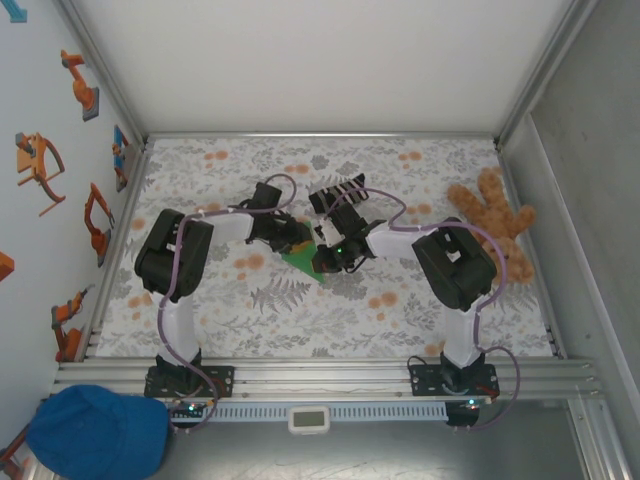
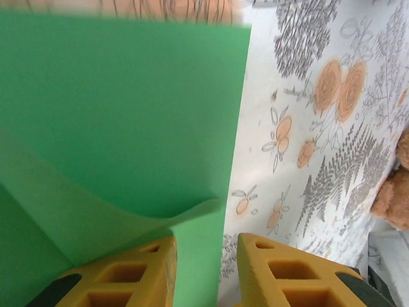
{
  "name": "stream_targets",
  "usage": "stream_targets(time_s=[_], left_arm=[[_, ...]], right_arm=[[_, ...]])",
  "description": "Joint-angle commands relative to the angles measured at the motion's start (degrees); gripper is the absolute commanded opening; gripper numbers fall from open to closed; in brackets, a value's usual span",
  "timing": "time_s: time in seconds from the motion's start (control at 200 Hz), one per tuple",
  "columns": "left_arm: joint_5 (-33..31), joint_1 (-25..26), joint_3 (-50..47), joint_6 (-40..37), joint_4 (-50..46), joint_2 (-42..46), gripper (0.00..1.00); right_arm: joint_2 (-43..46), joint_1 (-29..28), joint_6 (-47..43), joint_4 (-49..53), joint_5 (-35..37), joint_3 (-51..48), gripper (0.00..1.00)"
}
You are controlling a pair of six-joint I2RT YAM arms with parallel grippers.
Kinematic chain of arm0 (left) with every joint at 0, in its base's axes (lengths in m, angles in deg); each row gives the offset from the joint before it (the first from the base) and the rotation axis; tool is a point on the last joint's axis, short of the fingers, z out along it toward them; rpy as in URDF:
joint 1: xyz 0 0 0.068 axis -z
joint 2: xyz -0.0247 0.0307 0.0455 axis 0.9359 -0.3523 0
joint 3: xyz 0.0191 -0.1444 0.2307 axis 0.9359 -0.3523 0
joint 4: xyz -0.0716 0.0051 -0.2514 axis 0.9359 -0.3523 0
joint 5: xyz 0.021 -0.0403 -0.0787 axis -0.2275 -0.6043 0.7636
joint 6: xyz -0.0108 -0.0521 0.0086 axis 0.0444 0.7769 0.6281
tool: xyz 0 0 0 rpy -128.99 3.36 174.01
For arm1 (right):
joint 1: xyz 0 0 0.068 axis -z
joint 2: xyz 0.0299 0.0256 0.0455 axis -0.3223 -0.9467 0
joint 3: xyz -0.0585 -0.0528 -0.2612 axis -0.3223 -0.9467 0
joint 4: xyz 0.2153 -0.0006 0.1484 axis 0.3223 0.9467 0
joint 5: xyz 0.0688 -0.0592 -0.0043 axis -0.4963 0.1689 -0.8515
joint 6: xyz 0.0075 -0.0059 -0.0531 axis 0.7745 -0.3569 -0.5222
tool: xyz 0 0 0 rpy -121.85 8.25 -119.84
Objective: Fold a paper plane with a square sheet of paper (pick it up from the middle)
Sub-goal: Fourth fold the wing at the center of the table.
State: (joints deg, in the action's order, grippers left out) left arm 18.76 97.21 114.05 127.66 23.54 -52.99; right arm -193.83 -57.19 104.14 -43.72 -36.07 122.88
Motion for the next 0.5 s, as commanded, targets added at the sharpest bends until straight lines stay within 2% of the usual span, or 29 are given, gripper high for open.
stream_targets(time_s=[0.0, 0.26, 0.491], left_arm=[[0.34, -3.02, 3.37, -7.70, -2.28, -1.79, 0.31], [3.45, -6.28, 5.44, -10.57, -0.06, -4.67, 0.32], [2.63, -8.73, 4.03, -11.39, 1.20, -5.56, 0.32]], right_arm=[[-3.99, 0.07, -1.01, 10.56, 6.83, -2.25, 0.00], [-3.74, 0.07, -1.17, 11.06, 6.92, -2.34, 0.00], [-3.53, 0.07, -1.14, 10.84, 7.03, -2.82, 0.00]])
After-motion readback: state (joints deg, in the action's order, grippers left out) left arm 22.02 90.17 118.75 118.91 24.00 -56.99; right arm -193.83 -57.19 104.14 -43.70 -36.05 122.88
